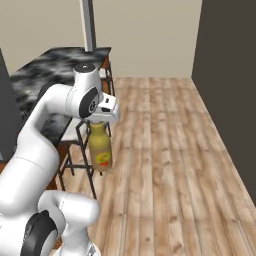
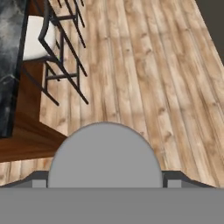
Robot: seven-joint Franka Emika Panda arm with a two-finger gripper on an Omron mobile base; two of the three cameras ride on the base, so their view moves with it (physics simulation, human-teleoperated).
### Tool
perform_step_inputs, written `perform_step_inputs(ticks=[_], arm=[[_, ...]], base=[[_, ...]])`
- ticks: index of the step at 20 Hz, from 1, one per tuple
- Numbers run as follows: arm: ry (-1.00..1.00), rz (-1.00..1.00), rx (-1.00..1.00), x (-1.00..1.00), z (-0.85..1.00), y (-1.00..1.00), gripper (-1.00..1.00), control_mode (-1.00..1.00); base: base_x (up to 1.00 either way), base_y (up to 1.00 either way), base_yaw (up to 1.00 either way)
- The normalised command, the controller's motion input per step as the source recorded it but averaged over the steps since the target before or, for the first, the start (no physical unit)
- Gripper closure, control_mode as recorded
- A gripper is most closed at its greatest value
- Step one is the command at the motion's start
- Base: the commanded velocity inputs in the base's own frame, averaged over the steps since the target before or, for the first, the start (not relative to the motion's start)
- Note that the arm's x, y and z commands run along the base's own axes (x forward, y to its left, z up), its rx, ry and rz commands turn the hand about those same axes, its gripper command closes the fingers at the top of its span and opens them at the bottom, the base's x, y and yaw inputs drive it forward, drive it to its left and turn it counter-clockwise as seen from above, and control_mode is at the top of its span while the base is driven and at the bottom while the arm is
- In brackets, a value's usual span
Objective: There is a wine glass and glass cup on the dining counter. Place the wine bottle next to the wine glass and the juice bottle next to the glass cup.
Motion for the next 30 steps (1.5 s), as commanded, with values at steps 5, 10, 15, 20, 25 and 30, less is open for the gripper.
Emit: perform_step_inputs(ticks=[5, 10, 15, 20, 25, 30], arm=[[0.00, 0.00, 0.00, 0.00, 0.00, 0.00, 1.00, 1.00], [0.00, 0.00, 0.00, 0.00, 0.00, 0.00, 1.00, 1.00], [0.00, 0.00, 0.00, 0.00, 0.00, 0.00, 1.00, 1.00], [0.00, 0.00, 0.00, 0.00, 0.00, 0.00, 1.00, 1.00], [0.00, 0.00, 0.00, 0.00, 0.00, 0.00, 1.00, 1.00], [0.00, 0.00, 0.00, 0.00, 0.00, 0.00, 1.00, 1.00]], base=[[0.42, -0.50, 0.14], [0.44, -0.49, 0.14], [0.51, -0.48, 0.13], [0.51, -0.48, 0.13], [0.51, -0.48, 0.14], [0.55, -0.46, 0.14]])
